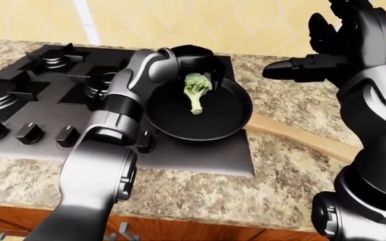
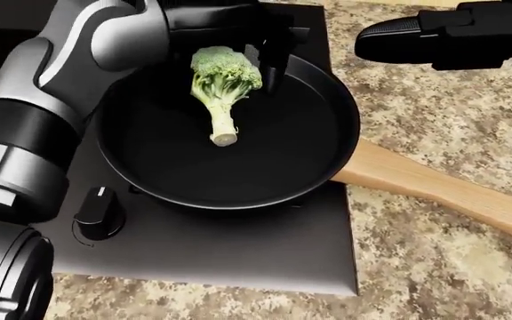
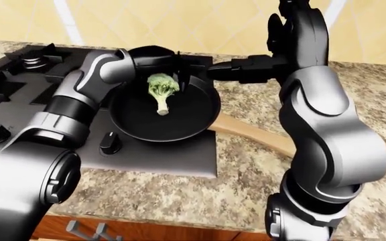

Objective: Pick the broccoli from the plate and place it in the pan.

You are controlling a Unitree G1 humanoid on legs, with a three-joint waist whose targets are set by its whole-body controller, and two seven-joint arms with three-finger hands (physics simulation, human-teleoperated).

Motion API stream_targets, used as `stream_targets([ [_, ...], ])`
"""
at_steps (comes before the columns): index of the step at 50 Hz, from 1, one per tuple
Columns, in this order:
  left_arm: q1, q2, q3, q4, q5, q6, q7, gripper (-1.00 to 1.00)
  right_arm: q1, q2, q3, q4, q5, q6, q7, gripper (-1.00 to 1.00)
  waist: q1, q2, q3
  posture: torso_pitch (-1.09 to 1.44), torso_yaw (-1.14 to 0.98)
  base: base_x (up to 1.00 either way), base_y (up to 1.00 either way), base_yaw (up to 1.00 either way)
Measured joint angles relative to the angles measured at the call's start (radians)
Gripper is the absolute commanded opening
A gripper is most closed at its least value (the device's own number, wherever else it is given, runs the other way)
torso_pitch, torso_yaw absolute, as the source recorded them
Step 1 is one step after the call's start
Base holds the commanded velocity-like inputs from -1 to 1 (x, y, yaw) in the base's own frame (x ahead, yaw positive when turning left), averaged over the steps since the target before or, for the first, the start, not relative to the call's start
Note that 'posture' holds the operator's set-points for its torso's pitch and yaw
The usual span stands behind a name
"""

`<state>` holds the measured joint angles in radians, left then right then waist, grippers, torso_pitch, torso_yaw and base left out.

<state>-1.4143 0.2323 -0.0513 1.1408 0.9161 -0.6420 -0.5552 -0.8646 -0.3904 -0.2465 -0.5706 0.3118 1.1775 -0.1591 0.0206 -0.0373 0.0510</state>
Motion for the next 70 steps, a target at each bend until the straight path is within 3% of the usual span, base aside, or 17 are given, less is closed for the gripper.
stream_targets([
  [23, -0.001, 0.001, -0.006, 0.078, 0.072, -0.037, 0.146, -0.99, 0.001, -0.011, -0.002, 0.006, 0.021, -0.007, -0.013, 1.00, -0.001, 0.000, -0.004, 0.00, 0.00, 0.00, 0.00, 0.00],
  [26, 0.002, -0.003, -0.002, 0.077, 0.072, -0.036, 0.152, -0.76, 0.000, -0.011, -0.002, 0.007, 0.022, -0.006, -0.014, 1.00, 0.000, 0.001, -0.006, 0.00, 0.00, 0.00, 0.00, 0.00],
  [27, 0.003, -0.004, -0.001, 0.076, 0.071, -0.036, 0.151, -0.51, -0.001, -0.011, -0.002, 0.005, 0.023, -0.003, -0.015, 1.00, 0.000, 0.001, -0.006, 0.00, 0.00, 0.00, 0.00, 0.00],
  [32, 0.006, -0.008, -0.002, 0.076, 0.067, -0.041, 0.157, -0.54, -0.004, -0.013, -0.002, 0.002, 0.027, 0.000, -0.018, 1.00, 0.001, 0.001, -0.008, 0.00, 0.00, 0.00, 0.00, 0.00],
  [38, 0.013, -0.012, -0.002, 0.069, 0.065, -0.038, 0.160, -0.41, -0.003, -0.014, -0.004, -0.002, 0.031, 0.002, -0.020, 1.00, 0.000, 0.001, -0.009, 0.00, 0.00, 0.00, 0.00, 0.00],
  [40, 0.016, -0.012, -0.002, 0.068, 0.063, -0.037, 0.159, -0.20, -0.002, -0.014, -0.005, -0.003, 0.032, 0.002, -0.021, 1.00, 0.000, 0.001, -0.009, 0.00, 0.00, 0.00, 0.00, 0.00],
  [47, 0.027, -0.008, -0.001, 0.063, 0.057, -0.041, 0.121, 0.16, 0.000, -0.016, -0.004, 0.000, 0.034, -0.003, -0.023, 1.00, -0.001, 0.001, -0.008, 0.00, 0.00, 0.00, 0.00, 0.00],
  [53, 0.028, -0.001, 0.008, 0.040, 0.038, -0.032, 0.085, 0.62, 0.000, -0.018, -0.005, 0.003, 0.037, 0.000, -0.023, 1.00, -0.003, 0.003, -0.008, 0.00, 0.00, 0.00, 0.00, 0.00],
  [62, 0.018, 0.001, 0.012, 0.032, 0.015, -0.026, 0.051, 0.87, 0.001, -0.018, -0.002, 0.009, 0.036, -0.008, -0.024, 1.00, -0.006, 0.004, -0.011, 0.00, 0.00, 0.00, 0.00, 0.00],
  [63, 0.017, 0.001, 0.012, 0.030, 0.013, -0.026, 0.049, 0.97, 0.001, -0.018, -0.002, 0.010, 0.035, -0.009, -0.024, 1.00, -0.006, 0.004, -0.011, 0.00, 0.00, 0.00, 0.00, 0.00],
  [70, 0.008, 0.006, 0.014, 0.036, 0.003, -0.022, 0.015, 1.00, 0.003, -0.017, -0.003, 0.008, 0.033, -0.009, -0.025, 1.00, -0.006, 0.004, -0.008, 0.00, 0.00, 0.00, 0.00, 0.00],
])
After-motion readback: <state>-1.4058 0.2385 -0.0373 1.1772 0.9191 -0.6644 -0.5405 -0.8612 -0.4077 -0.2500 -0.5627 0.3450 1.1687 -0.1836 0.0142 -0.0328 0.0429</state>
